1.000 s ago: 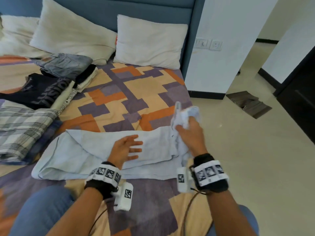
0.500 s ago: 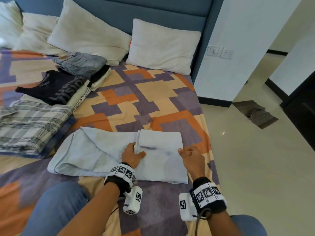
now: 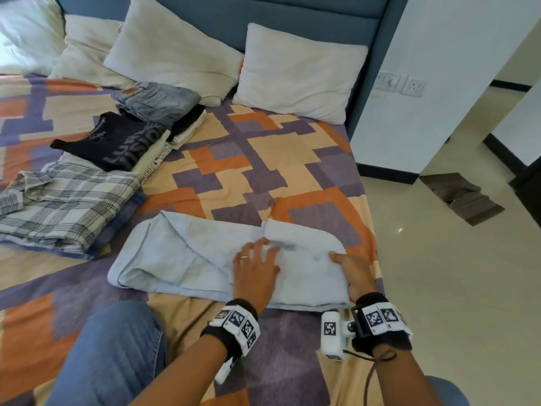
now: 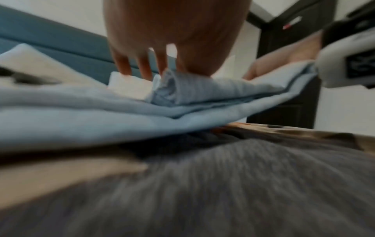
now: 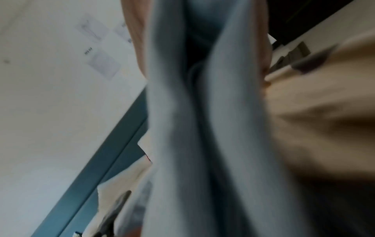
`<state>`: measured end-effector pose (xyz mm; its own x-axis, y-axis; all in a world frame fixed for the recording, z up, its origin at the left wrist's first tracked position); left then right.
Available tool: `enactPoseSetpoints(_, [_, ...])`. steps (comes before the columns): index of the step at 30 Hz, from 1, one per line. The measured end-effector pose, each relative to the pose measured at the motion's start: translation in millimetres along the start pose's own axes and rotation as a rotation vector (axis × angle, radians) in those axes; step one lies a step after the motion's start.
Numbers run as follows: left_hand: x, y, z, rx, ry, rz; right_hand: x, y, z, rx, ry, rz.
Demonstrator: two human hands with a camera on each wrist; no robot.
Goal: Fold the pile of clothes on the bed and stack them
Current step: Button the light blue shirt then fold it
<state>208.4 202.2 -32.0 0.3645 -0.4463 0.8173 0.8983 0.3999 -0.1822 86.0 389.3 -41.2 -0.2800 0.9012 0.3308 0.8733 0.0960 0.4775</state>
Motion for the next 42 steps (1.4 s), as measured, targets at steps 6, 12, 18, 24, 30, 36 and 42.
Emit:
enactPoseSetpoints(6, [-19, -4, 18, -0.055, 0.526, -0.497, 51, 29, -68, 0.248, 0.267, 0.213])
enactPoseSetpoints(12, [63, -27, -31, 0.484, 1.242, -0.334, -29, 72, -139, 0.563, 0.485, 0.052])
enactPoseSetpoints(18, [130, -23, -129, 0.801, 1.222, 0.076, -192, 135, -166, 0.622, 0.43, -0.624])
enactPoseSetpoints(24, [114, 3, -174, 0.893, 0.808, -0.041, -163, 91, -108, 0.573, 0.442, -0.397])
enactPoseSetpoints(30, [133, -7, -135, 0.684, 0.144, 0.091, -129, 48, -64, 0.546, 0.488, -0.035])
enactPoseSetpoints(36, [39, 6, -116, 0.533, 0.023, -0.413, -163, 22, -2, 0.167, 0.201, -0.243])
enactPoseSetpoints(42, [53, 9, -121, 0.58, 0.25, -0.251, -175, 24, -10, 0.071, 0.01, -0.375])
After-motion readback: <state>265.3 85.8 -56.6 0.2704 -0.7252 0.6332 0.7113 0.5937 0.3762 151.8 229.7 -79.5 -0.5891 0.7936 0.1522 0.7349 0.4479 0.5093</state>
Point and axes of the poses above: each hand's wrist, its own y-axis away from the middle knuckle, its own x-axis out of the back of the hand, z = x × y, the point moved 6 cm from there along -y, towards the middle knuckle, and after that the axes turned 13 degrees about y, right-handed, at the moved point
